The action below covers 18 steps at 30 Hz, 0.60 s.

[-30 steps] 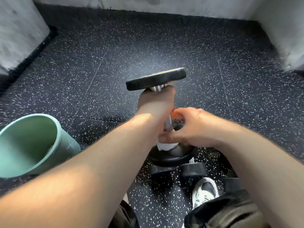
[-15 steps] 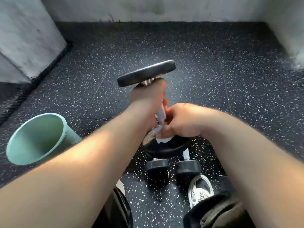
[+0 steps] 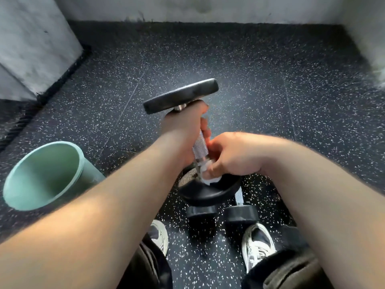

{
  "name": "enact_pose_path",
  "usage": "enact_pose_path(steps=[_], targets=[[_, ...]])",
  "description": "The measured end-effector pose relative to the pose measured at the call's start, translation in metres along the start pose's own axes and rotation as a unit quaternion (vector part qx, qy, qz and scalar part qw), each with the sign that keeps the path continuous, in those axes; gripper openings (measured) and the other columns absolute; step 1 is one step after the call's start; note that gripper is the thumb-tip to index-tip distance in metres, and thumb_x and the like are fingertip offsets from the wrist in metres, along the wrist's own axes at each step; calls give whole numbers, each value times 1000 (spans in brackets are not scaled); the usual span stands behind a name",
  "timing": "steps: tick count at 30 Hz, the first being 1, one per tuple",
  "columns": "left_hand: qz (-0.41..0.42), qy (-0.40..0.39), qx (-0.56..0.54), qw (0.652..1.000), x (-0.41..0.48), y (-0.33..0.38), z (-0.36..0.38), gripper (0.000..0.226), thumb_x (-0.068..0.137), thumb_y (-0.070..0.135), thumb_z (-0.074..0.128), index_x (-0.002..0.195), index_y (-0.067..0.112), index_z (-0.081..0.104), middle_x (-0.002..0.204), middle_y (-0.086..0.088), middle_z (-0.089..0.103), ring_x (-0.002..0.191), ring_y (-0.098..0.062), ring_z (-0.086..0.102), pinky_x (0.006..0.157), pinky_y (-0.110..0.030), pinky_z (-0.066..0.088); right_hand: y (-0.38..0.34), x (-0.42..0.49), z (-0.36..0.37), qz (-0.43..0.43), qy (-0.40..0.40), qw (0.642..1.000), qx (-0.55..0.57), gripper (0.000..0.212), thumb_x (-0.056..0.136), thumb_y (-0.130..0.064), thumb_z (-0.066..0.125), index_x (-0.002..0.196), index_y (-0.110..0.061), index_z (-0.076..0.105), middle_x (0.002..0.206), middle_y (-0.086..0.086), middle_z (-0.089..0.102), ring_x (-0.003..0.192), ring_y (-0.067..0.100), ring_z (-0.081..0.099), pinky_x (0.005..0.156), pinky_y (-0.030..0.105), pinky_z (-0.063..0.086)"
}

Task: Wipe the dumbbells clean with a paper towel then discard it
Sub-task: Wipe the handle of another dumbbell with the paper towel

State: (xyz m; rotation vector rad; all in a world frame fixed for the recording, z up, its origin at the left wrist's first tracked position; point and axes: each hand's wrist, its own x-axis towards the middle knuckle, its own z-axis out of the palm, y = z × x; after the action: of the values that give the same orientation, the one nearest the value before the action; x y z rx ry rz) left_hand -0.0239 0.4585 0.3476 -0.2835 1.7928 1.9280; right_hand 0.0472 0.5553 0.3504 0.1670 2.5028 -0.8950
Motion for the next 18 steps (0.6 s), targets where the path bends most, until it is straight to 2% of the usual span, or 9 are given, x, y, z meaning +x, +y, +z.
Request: enact_pose_path(steps=[3, 5, 8, 12, 13, 15, 18], targets=[[-24, -28, -7, 999, 15, 2, -12, 18, 87, 15, 65, 73, 12, 54, 45, 0, 45, 39, -20, 42, 50, -26, 39, -3, 13, 1, 4, -10, 1000, 6, 24, 78, -44, 78, 88, -23, 72, 80, -8, 73, 73, 10, 68, 67, 28, 51], [-21, -85, -21, 996, 23, 8, -19, 26, 87, 13, 61, 63, 14, 53, 45, 0, 42, 40, -19, 39, 51, -26, 37, -1, 19, 0, -3, -10, 999, 41, 18, 79, -39, 78, 88, -24, 73, 77, -8, 72, 67, 5, 63, 68, 29, 48], [0, -195, -40, 980, 29, 11, -26, 38, 89, 8, 54, 52, 16, 48, 46, -1, 36, 41, -18, 35, 51, -27, 33, 2, 23, -2, -13, -15, 993, 117, 15, 80, -26, 79, 94, -31, 75, 79, -12, 73, 72, 3, 61, 75, 33, 48], [20, -281, -31, 959, 35, 10, -27, 45, 90, 3, 51, 48, 18, 52, 43, 0, 37, 40, -18, 36, 54, -28, 34, 4, 23, -4, 14, 1, 995, 98, 19, 79, -37, 82, 95, -45, 75, 87, -22, 75, 76, -5, 65, 77, 19, 50], [17, -291, -35, 956, 36, 11, -27, 43, 91, 2, 50, 50, 17, 52, 43, 0, 37, 40, -17, 37, 55, -29, 34, 5, 23, -6, 20, -9, 995, 93, 22, 78, -41, 82, 98, -46, 75, 91, -23, 75, 83, -3, 67, 85, 22, 51], [4, -307, -52, 950, 38, 12, -26, 42, 91, 2, 49, 51, 17, 53, 42, 0, 37, 39, -17, 36, 55, -29, 33, 7, 23, -7, 27, -36, 991, 125, 32, 76, -40, 82, 107, -37, 75, 102, -14, 77, 100, 11, 71, 101, 37, 51], [6, -332, -94, 939, 39, 12, -26, 33, 86, 3, 51, 55, 16, 52, 42, 0, 36, 38, -16, 36, 54, -28, 33, 15, 24, -8, 17, -85, 961, 262, 40, 80, -25, 81, 116, -11, 71, 116, 15, 73, 114, 37, 66, 106, 49, 46]])
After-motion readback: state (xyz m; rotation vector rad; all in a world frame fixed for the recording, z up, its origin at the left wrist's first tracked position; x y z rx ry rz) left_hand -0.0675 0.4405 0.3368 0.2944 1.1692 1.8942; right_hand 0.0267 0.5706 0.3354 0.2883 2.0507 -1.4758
